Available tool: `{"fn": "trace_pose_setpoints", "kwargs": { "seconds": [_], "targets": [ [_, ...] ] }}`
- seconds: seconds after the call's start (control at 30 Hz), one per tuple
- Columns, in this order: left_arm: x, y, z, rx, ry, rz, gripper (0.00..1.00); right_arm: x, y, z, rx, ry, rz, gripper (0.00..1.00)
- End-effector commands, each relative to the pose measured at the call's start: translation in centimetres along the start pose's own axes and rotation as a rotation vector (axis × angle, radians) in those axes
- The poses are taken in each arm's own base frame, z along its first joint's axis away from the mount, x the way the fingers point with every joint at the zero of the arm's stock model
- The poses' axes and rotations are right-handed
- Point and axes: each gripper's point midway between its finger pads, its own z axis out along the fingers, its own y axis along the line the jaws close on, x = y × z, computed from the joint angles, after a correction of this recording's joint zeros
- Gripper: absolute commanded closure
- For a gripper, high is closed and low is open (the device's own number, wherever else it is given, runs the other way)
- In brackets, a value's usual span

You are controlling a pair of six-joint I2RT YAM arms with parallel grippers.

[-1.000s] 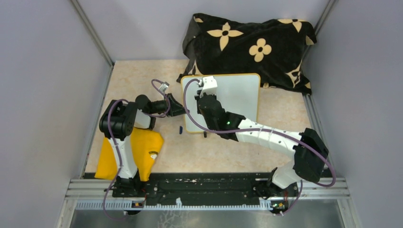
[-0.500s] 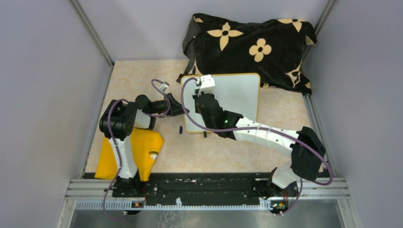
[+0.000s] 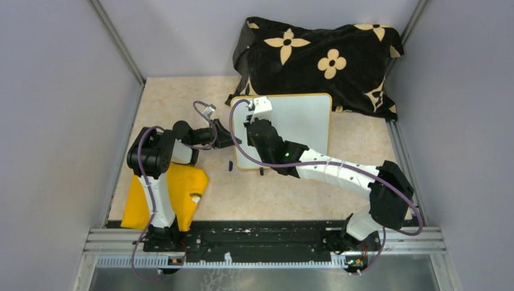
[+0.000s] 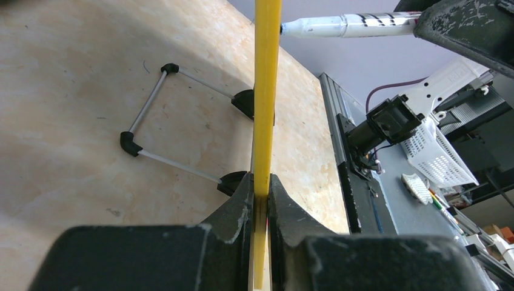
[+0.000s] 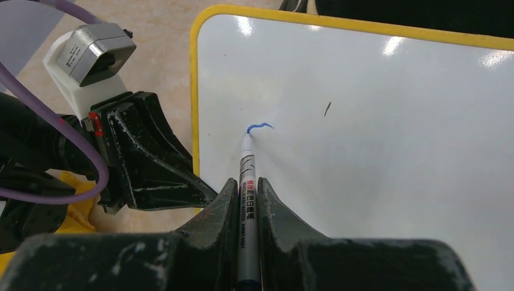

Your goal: Write a sentence on the whiteboard

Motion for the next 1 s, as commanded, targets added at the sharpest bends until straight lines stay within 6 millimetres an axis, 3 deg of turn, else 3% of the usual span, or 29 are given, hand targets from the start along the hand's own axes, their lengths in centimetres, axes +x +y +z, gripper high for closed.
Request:
{"fn": "trace_pose_setpoints", "kwargs": {
  "seconds": [0.0, 0.67, 0.97],
  "targets": [
    [-1.0, -1.3, 0.4, 0.068, -0.027, 0.208, 1.0, -0.4, -1.0, -0.1, 0.033, -0.004, 0.018, 1.0],
    [-0.9, -1.3, 0.4, 0.068, -0.027, 0.206, 1.0, 0.4, -3.7, -1.0, 0.11, 0.009, 0.029, 1.0],
    [-0.9, -1.3, 0.4, 0.068, -0.027, 0.205, 1.0, 1.3, -3.4, -1.1, 0.077, 0.03, 0.026, 1.0]
  ]
}}
